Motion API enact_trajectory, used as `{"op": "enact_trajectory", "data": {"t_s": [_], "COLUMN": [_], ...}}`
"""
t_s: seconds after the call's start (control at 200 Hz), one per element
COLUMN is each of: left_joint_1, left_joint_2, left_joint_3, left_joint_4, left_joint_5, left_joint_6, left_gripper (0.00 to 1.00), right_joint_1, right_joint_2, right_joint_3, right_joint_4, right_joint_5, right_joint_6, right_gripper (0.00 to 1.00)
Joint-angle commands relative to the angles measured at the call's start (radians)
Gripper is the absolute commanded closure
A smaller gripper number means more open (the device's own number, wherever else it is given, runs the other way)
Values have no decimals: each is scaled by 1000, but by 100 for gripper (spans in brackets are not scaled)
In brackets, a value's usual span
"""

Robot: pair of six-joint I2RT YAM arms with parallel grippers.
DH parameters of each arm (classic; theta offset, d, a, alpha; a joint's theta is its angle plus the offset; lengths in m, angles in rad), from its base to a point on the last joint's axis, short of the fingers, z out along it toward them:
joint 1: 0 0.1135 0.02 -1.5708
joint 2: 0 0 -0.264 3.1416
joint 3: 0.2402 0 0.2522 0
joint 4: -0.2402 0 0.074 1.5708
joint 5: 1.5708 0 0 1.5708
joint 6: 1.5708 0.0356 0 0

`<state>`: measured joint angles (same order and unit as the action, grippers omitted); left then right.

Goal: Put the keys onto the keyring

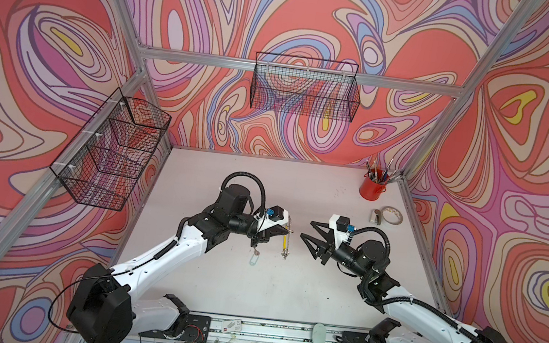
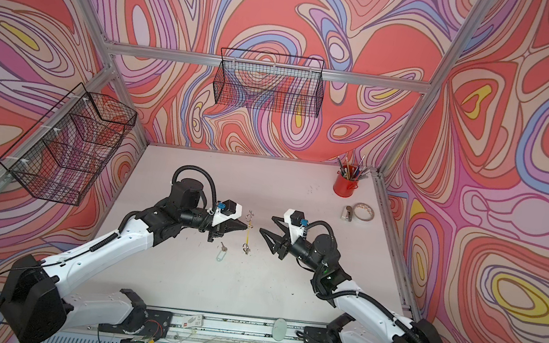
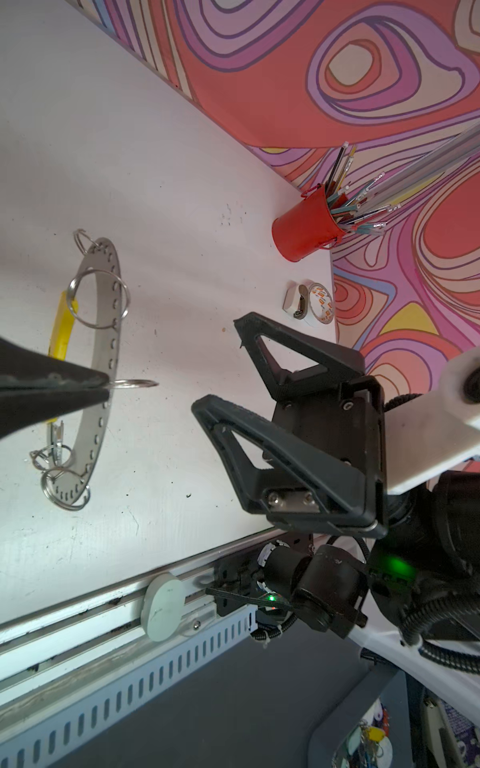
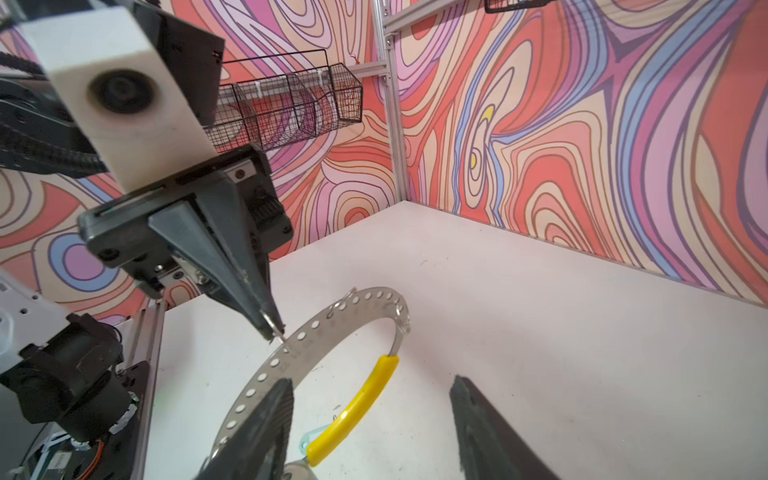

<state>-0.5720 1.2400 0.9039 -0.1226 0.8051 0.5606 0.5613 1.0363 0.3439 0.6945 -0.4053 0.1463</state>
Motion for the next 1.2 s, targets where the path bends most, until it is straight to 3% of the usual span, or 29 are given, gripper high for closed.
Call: {"op": "enact_trajectory", "data": {"t_s": [0.0, 0.426, 0.676, 0.831, 0.891, 1.112, 1.192], "left_joint_1": [-24, -90, -106, -106, -106, -106, -105], "left_joint_2": [4, 31, 67, 85, 82, 51, 39], "left_joint_3": [33, -32, 13, 68, 76, 77, 78], "left_joint_4": [-40, 81, -14, -95, -91, -65, -55], "left_joint_5": [-76, -212, -227, -237, -251, -286, -323], "left_joint_6": [108, 243, 293, 240, 184, -49, -152], "left_gripper": [100, 100, 100, 100, 100, 100, 100], "right_joint_1": [-4, -5, -7, -7, -7, -6, -9], "right_joint_2": [5, 48, 65, 67, 60, 16, 9], "right_joint_3": [-22, -60, -57, -57, -60, -65, -52], "right_joint_4": [10, 76, 71, 66, 65, 37, -9], "right_joint_5": [72, 145, 168, 186, 203, 301, 379], "right_joint_6": [17, 56, 67, 78, 86, 103, 174], "right_gripper": [33, 25, 19, 14, 2, 2, 2]}}
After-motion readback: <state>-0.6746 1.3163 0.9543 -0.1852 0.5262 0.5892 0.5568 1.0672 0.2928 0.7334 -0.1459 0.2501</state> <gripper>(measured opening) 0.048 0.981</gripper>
